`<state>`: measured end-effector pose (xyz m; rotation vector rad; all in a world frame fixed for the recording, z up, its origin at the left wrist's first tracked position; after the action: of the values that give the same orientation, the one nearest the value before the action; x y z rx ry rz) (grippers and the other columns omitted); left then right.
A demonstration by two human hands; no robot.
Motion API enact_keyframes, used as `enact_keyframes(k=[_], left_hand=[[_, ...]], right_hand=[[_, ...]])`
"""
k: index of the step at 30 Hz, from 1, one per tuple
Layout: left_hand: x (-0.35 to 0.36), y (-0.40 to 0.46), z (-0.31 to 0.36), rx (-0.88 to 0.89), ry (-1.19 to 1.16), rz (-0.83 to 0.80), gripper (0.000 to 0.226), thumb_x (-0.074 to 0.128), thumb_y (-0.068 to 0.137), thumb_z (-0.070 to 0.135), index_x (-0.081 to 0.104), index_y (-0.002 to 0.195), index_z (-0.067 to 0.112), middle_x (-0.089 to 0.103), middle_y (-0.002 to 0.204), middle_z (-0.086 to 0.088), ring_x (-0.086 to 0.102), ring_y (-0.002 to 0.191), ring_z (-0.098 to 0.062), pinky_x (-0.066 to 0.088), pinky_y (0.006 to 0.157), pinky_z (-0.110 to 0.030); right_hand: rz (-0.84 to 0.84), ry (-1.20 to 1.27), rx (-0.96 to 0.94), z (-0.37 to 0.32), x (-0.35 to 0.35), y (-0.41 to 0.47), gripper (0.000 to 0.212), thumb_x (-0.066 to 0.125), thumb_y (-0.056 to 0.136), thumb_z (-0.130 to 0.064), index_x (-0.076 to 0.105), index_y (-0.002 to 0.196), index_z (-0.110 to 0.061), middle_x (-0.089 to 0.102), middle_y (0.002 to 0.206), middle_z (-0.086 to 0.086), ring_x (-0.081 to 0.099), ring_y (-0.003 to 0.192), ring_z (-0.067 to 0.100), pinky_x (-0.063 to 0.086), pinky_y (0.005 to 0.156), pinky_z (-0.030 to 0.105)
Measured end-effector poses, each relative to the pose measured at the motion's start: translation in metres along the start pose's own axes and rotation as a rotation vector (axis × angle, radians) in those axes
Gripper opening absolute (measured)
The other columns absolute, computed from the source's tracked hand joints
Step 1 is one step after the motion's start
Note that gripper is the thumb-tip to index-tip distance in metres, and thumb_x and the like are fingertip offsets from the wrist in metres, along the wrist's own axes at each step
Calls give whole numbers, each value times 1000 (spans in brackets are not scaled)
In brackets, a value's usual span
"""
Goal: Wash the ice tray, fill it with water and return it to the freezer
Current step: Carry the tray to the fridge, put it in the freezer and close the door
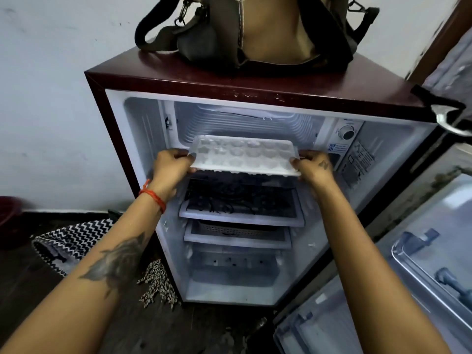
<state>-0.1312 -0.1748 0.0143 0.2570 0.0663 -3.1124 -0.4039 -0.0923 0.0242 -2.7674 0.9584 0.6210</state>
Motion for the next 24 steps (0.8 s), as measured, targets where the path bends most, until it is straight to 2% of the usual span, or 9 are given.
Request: enact_keyframes(k=[2,4,8,10,13,15,19,21,24], left_hand=[[4,9,3,-31,-59,-4,38,69,83,13,58,115,-6,62,79,-7,57,41,1,45,47,-11],[8,17,6,-33,-96,-9,45,73,79,13,57,117,-6,61,74,-6,57,46,0,45,51,-12],[18,33,11,-15,-133,-3,52,74,75,3,53,122,-7,59,109,-15,59,97,-19,48,86,-22],[23,43,11,0,-141,15,56,76,72,-3,52,123,-8,57,117,-15,56,108,-22,45,96,-26],[28,55,8,15,-122,48,58,78,67,-4,55,120,-8,59,113,-15,55,102,-19,46,95,-27],[31,64,2,7,-118,64,58,81,65,-2,56,118,-7,61,115,-17,57,102,-21,48,97,-32],[39,77,-3,22,-111,80,55,79,67,-3,56,117,-7,61,112,-16,59,101,-24,55,83,-30],[42,82,-5,24,-102,88,55,81,66,-1,58,116,-6,62,116,-21,61,104,-29,52,91,-42],[45,89,-11,34,-12,102,61,86,62,11,60,116,-2,64,117,-20,61,108,-31,50,94,-45]], right_hand=[[16,46,2,-4,7,15,38,68,85,-18,62,120,-4,67,105,11,64,85,25,53,81,39],[13,88,24,-8,14,29,34,67,86,-16,61,118,-5,62,101,6,60,73,19,52,70,34],[22,130,64,-14,26,58,11,66,86,-16,62,97,-14,60,91,0,53,62,8,48,53,23],[25,147,79,-17,31,68,9,65,87,-14,58,81,-15,57,77,-2,50,57,7,46,51,23],[20,168,79,-18,38,83,29,62,86,-8,49,61,-17,51,63,-2,49,56,10,43,53,29],[27,176,91,-18,42,89,31,63,85,-8,49,59,-16,52,61,-1,50,55,13,44,54,31],[37,195,101,-13,47,98,31,67,81,-13,50,56,-14,54,59,-1,54,55,17,48,61,36],[44,205,102,-11,47,102,31,68,80,-14,50,55,-14,55,59,-1,55,55,18,52,65,39],[44,194,104,-7,49,111,29,67,78,-13,51,54,-13,55,57,1,58,57,23,56,69,48]])
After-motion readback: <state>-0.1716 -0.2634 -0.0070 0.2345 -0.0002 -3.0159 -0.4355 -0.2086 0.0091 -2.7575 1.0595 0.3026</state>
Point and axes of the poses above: each hand's wrist, its own y-axis towards the middle knuckle, its own x-axis out of the palm, z = x × y, the point moved 1 cm from there along y, towards the middle knuckle
